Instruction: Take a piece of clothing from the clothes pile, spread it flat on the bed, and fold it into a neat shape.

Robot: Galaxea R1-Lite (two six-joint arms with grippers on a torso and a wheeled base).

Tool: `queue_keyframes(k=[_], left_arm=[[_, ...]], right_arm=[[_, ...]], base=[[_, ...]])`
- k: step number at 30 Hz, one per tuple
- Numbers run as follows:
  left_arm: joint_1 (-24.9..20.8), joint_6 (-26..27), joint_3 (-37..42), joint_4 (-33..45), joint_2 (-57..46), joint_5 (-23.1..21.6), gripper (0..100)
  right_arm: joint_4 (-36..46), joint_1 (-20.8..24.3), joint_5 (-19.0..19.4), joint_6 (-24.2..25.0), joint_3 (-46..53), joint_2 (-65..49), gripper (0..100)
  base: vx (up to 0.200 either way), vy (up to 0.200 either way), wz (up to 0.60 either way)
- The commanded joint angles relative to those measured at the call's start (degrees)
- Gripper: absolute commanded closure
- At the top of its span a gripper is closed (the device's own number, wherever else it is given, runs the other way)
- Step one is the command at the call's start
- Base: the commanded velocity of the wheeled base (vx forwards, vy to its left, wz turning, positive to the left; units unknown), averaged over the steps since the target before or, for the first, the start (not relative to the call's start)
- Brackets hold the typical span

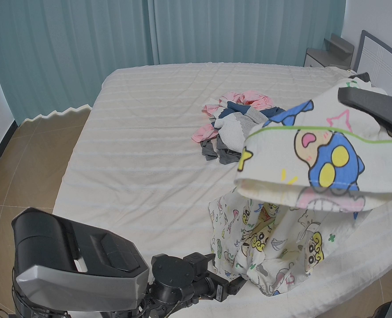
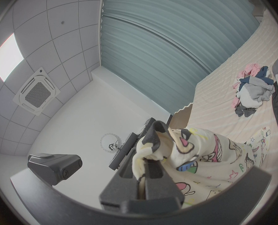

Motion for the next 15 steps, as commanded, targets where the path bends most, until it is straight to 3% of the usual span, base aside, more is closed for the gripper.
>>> queue_keyframes(k=[1,15], left_arm=[[0.01,-0.04,-1.85,-1.05,0.22,1.49,0],[2.56,0.76,-2.90,-1.05,2.85,2.28,0]], right_arm=[[0.10,1.75,-0.09,0.01,0.02,1.67,100],[-0.17,3.60,-0.18,0.89,-1.91,3.69,100]], base=[[0.000,0.000,0.00],[0.000,0.000,0.00]])
